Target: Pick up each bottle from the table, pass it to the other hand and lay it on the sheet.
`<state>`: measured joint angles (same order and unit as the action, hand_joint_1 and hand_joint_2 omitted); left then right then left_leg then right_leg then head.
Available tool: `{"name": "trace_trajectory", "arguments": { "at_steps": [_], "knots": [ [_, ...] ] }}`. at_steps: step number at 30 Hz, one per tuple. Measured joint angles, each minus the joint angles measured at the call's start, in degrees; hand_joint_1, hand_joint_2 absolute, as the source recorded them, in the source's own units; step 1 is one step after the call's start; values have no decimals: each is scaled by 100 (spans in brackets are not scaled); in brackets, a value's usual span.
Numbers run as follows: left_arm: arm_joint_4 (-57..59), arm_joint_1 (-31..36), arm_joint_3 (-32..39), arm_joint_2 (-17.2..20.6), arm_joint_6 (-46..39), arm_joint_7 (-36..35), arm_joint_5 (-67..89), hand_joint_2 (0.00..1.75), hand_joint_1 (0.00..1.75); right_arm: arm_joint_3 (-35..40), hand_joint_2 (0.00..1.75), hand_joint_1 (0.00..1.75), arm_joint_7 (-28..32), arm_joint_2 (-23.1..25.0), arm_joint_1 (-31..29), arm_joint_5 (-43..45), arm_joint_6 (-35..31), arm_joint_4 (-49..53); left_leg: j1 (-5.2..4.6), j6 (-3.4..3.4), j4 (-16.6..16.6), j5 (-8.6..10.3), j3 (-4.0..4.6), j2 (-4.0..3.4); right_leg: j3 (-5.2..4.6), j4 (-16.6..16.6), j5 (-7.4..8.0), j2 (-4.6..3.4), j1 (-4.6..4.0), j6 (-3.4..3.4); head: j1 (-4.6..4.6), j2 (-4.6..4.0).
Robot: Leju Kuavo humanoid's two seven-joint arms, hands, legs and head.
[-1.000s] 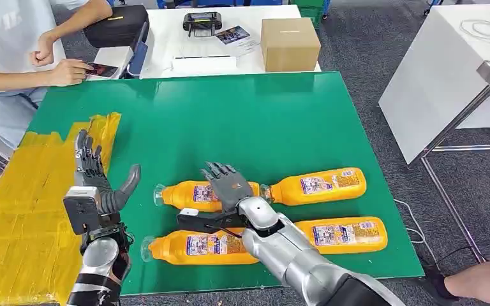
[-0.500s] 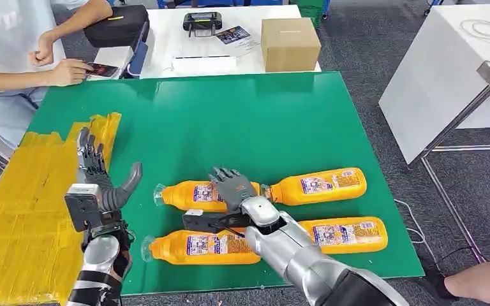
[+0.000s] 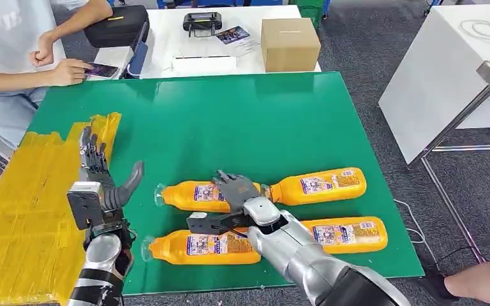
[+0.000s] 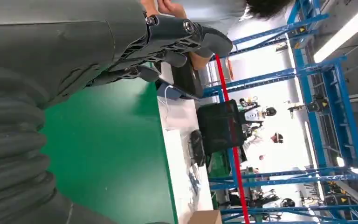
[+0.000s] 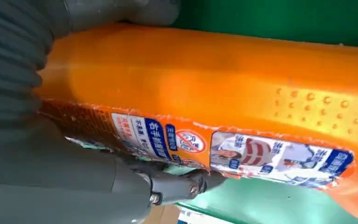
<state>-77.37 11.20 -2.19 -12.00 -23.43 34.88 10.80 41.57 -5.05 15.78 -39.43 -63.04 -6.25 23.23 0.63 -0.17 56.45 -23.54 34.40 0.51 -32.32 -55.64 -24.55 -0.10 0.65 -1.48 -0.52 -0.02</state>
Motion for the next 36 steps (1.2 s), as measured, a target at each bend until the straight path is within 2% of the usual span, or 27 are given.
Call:
{"name": "trace_trajectory", "arguments": {
  "at_steps": [3, 4, 7, 17, 33, 36],
  "knots": [
    [2, 2, -2, -11, 2, -2, 0, 175, 0, 0, 175, 133, 2, 2, -6, 2, -7, -15, 0, 0, 0, 0, 0, 1, 1, 0, 0, 0, 0, 0, 0, 0],
    [2, 1, 0, -11, 2, -2, 0, 175, 0, 0, 175, 148, 4, 0, -7, 2, -13, -22, 0, 0, 0, 0, 0, 0, 1, 0, 0, 0, 0, 0, -2, 0],
    [4, 2, -2, -15, 15, -4, -2, 175, 0, -2, 175, 173, 55, 2, -7, 22, -164, -35, 0, 0, 0, 0, 0, 0, 0, 0, 0, 0, 0, 0, -2, 0],
    [-18, -7, 4, -20, 37, -22, -9, 175, 0, -385, 175, 175, 433, 2, 154, 265, -1520, 120, 0, 0, 0, 0, 3, 1, -1, 0, 0, 0, 0, 0, -2, 0],
    [-33, -13, 24, -20, 48, -22, -9, 175, 0, -649, 175, 175, 474, 2, 241, 291, -1668, 260, 0, 0, 0, 0, 3, 1, -1, 0, 0, 0, 0, 0, -2, 0],
    [-39, -16, 24, -20, 46, -28, -2, 175, 0, -770, 175, 175, 614, 0, 343, 415, -2206, 394, 0, 0, 0, 0, 3, 1, -2, 0, 0, 0, 0, 0, -4, 0]
  ]
}}
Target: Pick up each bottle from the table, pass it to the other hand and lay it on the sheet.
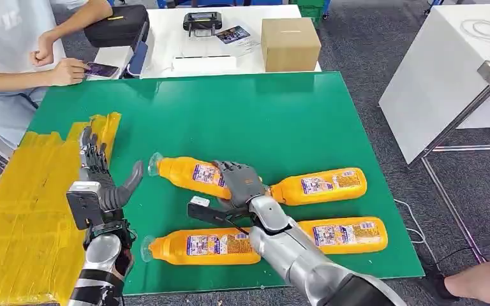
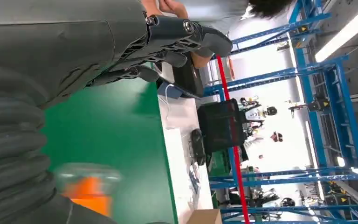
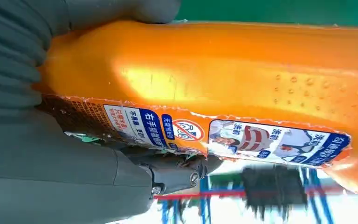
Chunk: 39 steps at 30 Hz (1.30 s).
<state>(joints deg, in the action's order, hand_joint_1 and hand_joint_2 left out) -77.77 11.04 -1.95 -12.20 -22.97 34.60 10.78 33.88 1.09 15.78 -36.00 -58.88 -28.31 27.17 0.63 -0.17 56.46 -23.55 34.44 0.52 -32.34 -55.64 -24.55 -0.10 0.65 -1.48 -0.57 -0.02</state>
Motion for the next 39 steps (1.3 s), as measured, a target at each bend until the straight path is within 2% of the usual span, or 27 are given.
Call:
{"name": "trace_trajectory", "arguments": {
  "at_steps": [5, 9, 12, 16, 21, 22, 28, 39],
  "knots": [
    [-52, 1, -55, 0, -70, -70, 190, 175, 0, -424, 175, 175, 391, -15, 211, 392, -673, 396, 0, 0, 0, 0, 0, 1, -1, 0, 0, 0, 0, 0, 4, 0],
    [-76, 29, -199, 15, 51, -243, 396, 175, 0, -844, 175, 175, 1006, -24, 435, 1015, -906, 761, -1, 0, 0, 0, -1, 0, -1, 1, 0, 0, 1, 0, 2, 0],
    [-70, 111, -408, 83, 860, -646, 204, 175, 0, -1169, 175, 175, 1634, -24, 695, 1680, -843, 1162, 0, 0, 1, 0, 0, 4, -1, 1, 0, 2, 1, 0, 2, 0],
    [-2, 281, -673, 203, 1740, -920, -79, 175, 0, -1488, 175, 175, 2118, -26, 1029, 2227, -651, 1718, 0, 0, 1, -1, 0, -1, -3, 1, 0, -2, 0, 0, 2, 0],
    [72, 462, -850, 308, 2235, -1045, -384, 175, 0, -1665, 175, 175, 2317, -37, 1285, 2415, -594, 2227, 0, 0, 1, -1, 0, 0, -4, 1, 0, -1, 0, 0, 2, 0],
    [72, 484, -883, 326, 2337, -1073, -477, 175, 0, -1676, 175, 166, 2328, -44, 1319, 2435, -567, 2315, 0, 0, 0, -1, 0, -1, -4, 1, 0, -1, 0, 0, 2, 0],
    [79, 645, -935, 393, 2896, -1180, -1038, 175, 0, -1720, 175, 169, 2384, -50, 1431, 2478, -408, 2564, 0, 0, 0, -1, 1, -1, -4, 1, 0, -2, 0, 0, 2, 0],
    [79, 739, -1018, 446, 3091, -1259, -1329, 175, 0, -1593, 175, 169, 2430, 35, 1470, 2260, -224, 2496, 0, 0, 0, -1, 5, -1, -5, 1, 0, -1, 0, 0, 2, 0]
  ]
}}
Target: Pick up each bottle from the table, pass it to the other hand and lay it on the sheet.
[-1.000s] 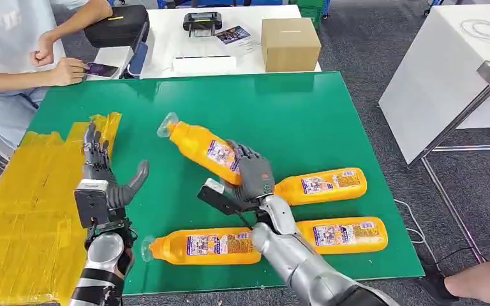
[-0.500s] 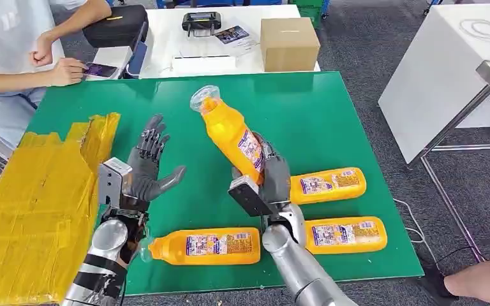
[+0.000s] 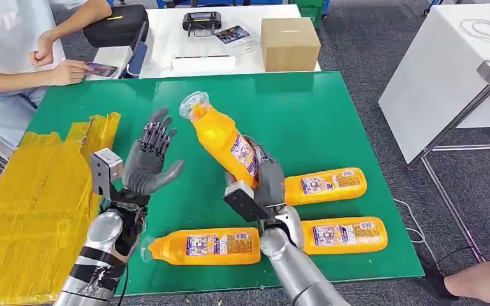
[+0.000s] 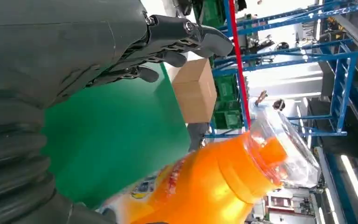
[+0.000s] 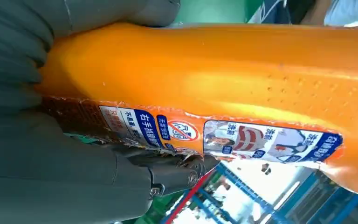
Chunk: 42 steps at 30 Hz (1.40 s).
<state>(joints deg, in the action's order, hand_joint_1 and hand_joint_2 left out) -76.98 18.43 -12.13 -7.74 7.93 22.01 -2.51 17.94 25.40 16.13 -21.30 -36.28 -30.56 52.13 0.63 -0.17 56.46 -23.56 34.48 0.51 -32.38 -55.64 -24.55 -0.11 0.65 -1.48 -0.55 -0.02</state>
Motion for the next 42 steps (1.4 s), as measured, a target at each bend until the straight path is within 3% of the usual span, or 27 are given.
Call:
{"name": "trace_trajectory", "arguments": {
  "at_steps": [25, 26, 27, 28, 42],
  "knots": [
    [352, 182, -352, 22, 396, -46, -116, 175, 0, 711, 175, 169, -181, 219, -208, -746, -477, -612, 0, 0, 0, 0, 2, 0, -1, 0, 0, 0, 0, 0, 0, 0],
    [363, 191, -356, 22, 396, -46, -118, 175, 14, 719, 175, 173, -184, 219, -221, -770, -496, -632, 0, 0, 0, 0, 2, 0, -1, 0, 0, 0, 0, 0, 0, 0],
    [376, 195, -361, 22, 396, -46, -118, 175, 14, 726, 175, 173, -188, 219, -231, -795, -509, -651, 0, 0, 0, 0, 2, 0, -1, 0, 0, 0, 0, 0, 0, 0],
    [387, 196, -367, 22, 396, -39, -120, 175, 171, 741, 175, 171, -197, 219, -241, -822, -518, -671, 0, 0, 0, 0, 2, 0, -1, 0, 0, 0, 0, 0, 0, 0],
    [369, 178, -341, 15, 170, -15, -367, 175, 175, 866, 175, 171, -267, 249, -373, -872, -588, -881, 0, 0, 0, 0, 2, 0, -2, 0, 0, 0, 0, 0, 0, 0]
  ]
}}
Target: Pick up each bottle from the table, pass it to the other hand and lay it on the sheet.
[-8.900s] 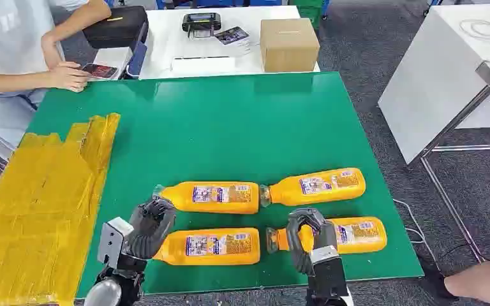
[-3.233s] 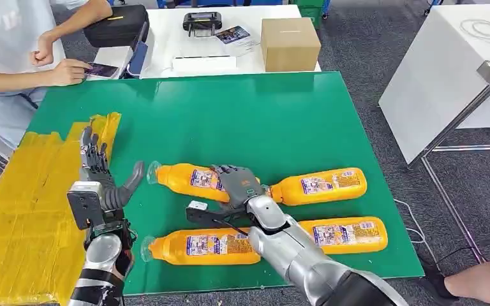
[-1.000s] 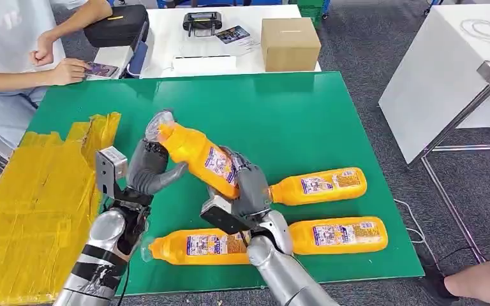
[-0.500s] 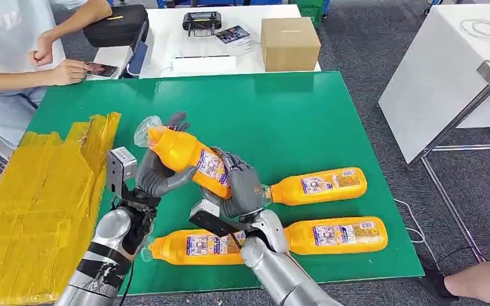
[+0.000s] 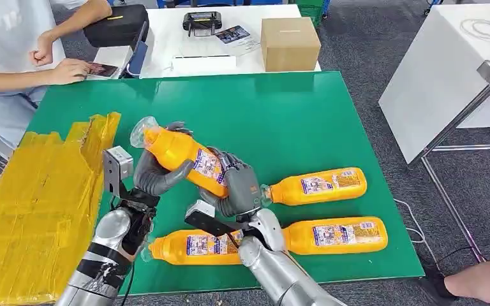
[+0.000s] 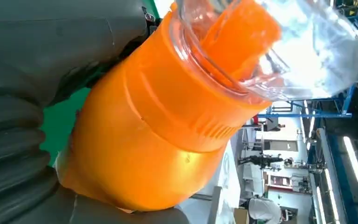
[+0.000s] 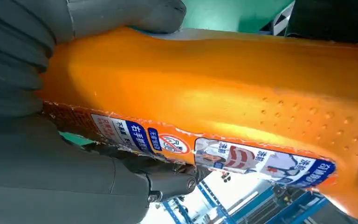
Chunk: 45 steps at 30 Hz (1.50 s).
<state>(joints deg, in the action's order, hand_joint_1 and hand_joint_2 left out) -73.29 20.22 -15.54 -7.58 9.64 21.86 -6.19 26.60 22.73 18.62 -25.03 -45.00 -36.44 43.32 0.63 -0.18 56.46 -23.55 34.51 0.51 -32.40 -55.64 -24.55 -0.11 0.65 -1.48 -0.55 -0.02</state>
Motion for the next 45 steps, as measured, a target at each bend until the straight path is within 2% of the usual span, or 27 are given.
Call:
{"name": "trace_trajectory", "arguments": {
  "at_steps": [7, 8, 11, 15, 21, 22, 23, 26, 30, 34, 40, 45],
  "knots": [
    [0, 0, 2, -2, 2, 0, -42, 175, 175, 28, 175, 173, 0, 4, -27, 35, -2, -46, 0, 0, 0, 0, 0, 0, 0, 0, 0, 0, 0, 0, 0, 0],
    [0, 0, 2, -2, 2, 0, -41, 175, 175, 28, 175, 94, 7, 4, -27, 48, -15, -46, 0, 0, 0, 0, 0, 0, 0, 0, 0, 0, 0, 0, 0, 0],
    [0, 0, 2, -2, -47, 17, -25, 175, 175, 28, 175, 94, 55, 4, -24, 118, -87, -40, 0, 0, 0, 0, 0, 0, 0, 0, 0, 0, 0, 0, 0, 0],
    [-63, 0, -26, -2, -562, 192, 400, 175, 175, 13, 175, 94, 160, 0, 62, 230, -184, 140, 0, 0, 0, 0, 0, 1, 0, 0, 0, 0, 0, 0, 0, 0],
    [-151, 1, -90, -2, -634, 219, 463, 175, 175, 7, 175, 94, 160, -28, 141, 254, -179, 372, 0, 0, 0, 0, 0, 0, 0, 0, 0, 0, 0, 0, 0, 0],
    [-159, 1, -94, -2, -634, 221, 466, 175, 175, 7, 175, 16, 158, -33, 148, 253, -177, 393, 0, 0, 0, 0, 0, 0, 0, 0, 0, 0, 0, 0, 0, 0],
    [-166, 1, -94, -2, -634, 221, 466, 175, 175, 7, 175, 0, 160, -37, 152, 252, -177, 411, 0, 0, 0, 0, 0, 0, 0, 0, 0, 0, 0, 0, 0, 0],
    [-181, 1, -98, -2, -698, 236, 539, 175, 175, 7, 175, 0, 166, -42, 173, 256, -179, 452, 0, 0, 0, 0, 0, 1, 0, 0, 0, 0, 0, 0, 0, 0],
    [-190, 11, -9, 39, -2470, 317, 1991, 175, 175, 7, 175, 0, 402, -68, 369, 569, -205, 847, 0, 0, 0, 0, 0, 0, -1, 0, 0, -1, 0, 0, -2, 0],
    [-118, 92, 449, 291, -3778, 164, 3545, 175, 175, -2, 175, 0, 437, -201, 782, 1067, 287, 1887, 3, 0, -1, 0, 3, -1, -6, -1, 0, 0, -1, 0, -2, 0],
    [192, 78, 1201, 734, -4406, 48, 4834, 175, 175, -11, 175, 0, 444, -417, 1326, 2425, 1461, 3229, 2, -1, -2, -1, 4, -7, -10, -1, -1, -5, -1, 1, 0, 0],
    [372, -51, 1681, 938, -4614, 147, 5237, 175, 175, -70, 175, 0, 584, -555, 1574, 2861, 1733, 3854, 1, -1, -2, 0, 8, -4, -9, -1, -1, -3, -1, 1, 2, 0]
  ]
}}
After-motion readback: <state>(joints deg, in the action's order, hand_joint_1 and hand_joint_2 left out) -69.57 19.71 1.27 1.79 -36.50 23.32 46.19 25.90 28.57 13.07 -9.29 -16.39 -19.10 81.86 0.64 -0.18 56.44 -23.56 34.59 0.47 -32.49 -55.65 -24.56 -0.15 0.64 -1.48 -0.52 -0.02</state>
